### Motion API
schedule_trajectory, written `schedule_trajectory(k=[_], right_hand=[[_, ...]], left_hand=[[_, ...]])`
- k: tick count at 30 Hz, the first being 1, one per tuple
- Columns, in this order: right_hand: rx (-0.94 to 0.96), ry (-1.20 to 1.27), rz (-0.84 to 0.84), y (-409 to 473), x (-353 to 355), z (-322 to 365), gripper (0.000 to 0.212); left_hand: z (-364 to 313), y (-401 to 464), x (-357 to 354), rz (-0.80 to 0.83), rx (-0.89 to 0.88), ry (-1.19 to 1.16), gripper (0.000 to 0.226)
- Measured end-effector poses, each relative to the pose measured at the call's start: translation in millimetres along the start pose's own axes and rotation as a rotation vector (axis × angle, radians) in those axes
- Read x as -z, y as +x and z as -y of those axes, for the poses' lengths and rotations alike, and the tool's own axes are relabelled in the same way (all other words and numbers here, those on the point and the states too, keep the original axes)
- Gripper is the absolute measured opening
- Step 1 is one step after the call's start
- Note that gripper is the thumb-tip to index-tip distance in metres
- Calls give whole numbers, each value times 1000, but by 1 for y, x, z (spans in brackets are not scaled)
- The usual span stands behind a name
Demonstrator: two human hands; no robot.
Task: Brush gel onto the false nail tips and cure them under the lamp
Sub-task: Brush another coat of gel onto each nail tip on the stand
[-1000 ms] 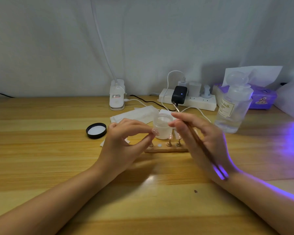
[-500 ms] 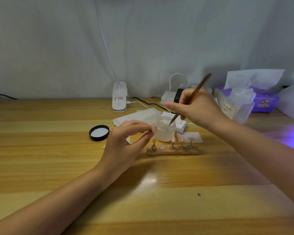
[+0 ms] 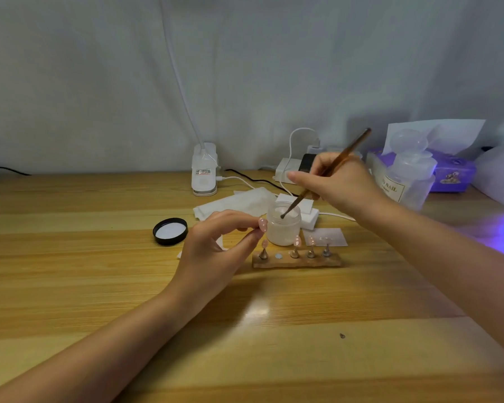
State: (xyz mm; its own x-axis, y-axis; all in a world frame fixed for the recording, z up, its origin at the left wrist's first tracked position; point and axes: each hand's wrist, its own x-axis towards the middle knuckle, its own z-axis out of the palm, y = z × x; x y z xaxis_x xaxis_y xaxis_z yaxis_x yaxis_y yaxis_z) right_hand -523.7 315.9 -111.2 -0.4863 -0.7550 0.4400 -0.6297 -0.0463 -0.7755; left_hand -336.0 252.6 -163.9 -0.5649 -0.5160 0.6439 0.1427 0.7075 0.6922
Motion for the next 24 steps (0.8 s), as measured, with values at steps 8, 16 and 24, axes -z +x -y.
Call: schedule_trajectory(k=[8,16,24], right_hand=[[-114,123,-92,-9,16,-16,25],[-90,131,-168,-19,26,-21,24],[344,207,-180,-76,-3,-12,29]], left_hand=[[0,0,0,12,-2,-1,16],[2,-1,1,18,13,6,18],[2,1,0,28,13,23,19]])
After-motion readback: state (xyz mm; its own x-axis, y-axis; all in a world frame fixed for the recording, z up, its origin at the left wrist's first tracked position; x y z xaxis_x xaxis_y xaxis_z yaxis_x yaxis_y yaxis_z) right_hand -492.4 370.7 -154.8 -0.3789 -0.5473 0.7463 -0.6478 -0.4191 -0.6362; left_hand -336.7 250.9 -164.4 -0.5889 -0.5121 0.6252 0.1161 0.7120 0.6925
